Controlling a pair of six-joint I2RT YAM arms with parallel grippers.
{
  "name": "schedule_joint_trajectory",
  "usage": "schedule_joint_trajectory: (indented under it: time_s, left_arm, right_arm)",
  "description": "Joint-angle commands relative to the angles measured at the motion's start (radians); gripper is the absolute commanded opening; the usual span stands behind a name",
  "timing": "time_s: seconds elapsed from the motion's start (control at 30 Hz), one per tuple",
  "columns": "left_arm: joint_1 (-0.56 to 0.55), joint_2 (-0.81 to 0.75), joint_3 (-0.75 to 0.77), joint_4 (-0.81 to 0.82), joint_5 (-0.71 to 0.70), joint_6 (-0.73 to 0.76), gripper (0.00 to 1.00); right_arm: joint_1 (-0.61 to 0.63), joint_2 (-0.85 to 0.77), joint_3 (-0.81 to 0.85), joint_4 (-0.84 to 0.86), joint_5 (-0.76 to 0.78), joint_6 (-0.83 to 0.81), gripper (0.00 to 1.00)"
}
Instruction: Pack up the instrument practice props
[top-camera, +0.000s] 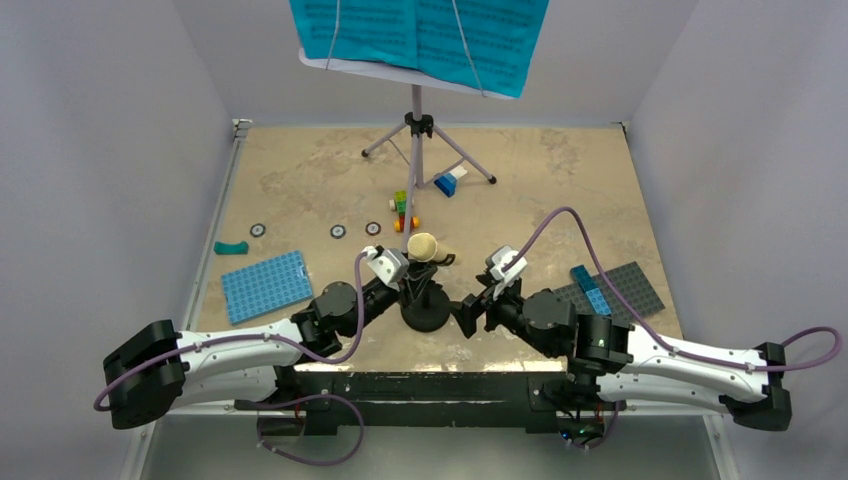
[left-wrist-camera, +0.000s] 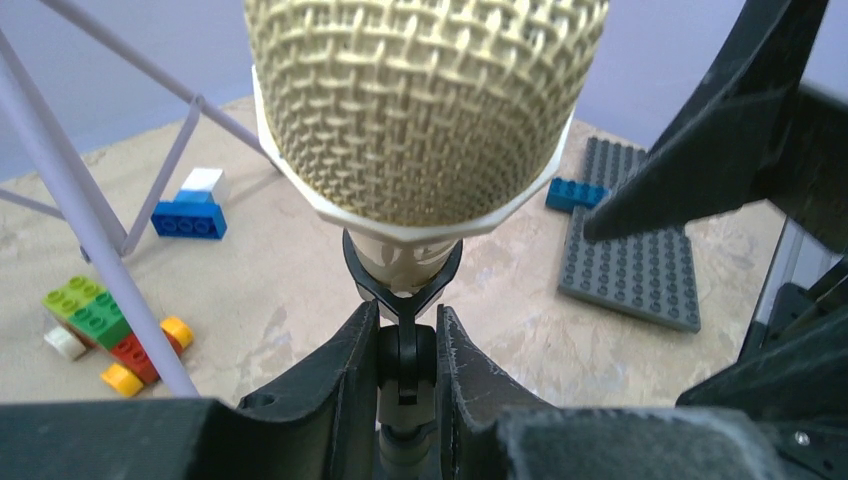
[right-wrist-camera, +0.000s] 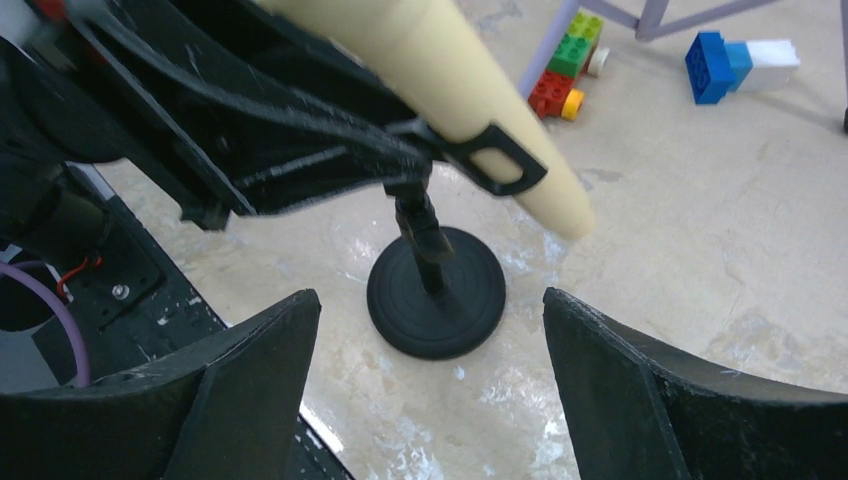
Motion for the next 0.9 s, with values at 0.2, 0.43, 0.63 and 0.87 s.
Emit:
schedule_joint_trajectory:
  time_s: [0.2,0.43,0.63,0.87]
  left_arm:
    - [0.001,0.066,-0.089,-0.005,0.015,-0.047,0.0]
    - [0.001,0.075,-0.121,-0.004,0.039,-0.074,0.0]
    - [0.001,0.086,-0.11,-0.047,0.059,-0.076,0.0]
    - [0.001,0.088,-0.104,-0.066,0.085,-0.076,0.0]
  right_arm:
    - [-0.033,-0.024,-0.149,0.516,0.025,-0.295,0.85]
    - [-0.126,0.031,-0.21,0.722,-0.12,-0.392,0.82]
    - [-0.148,0.128,-0.177,0.796,-0.235,-0.502,0.76]
    - [-0.148,0.211,-0.127,0.773,-0.25,-0.541,0.76]
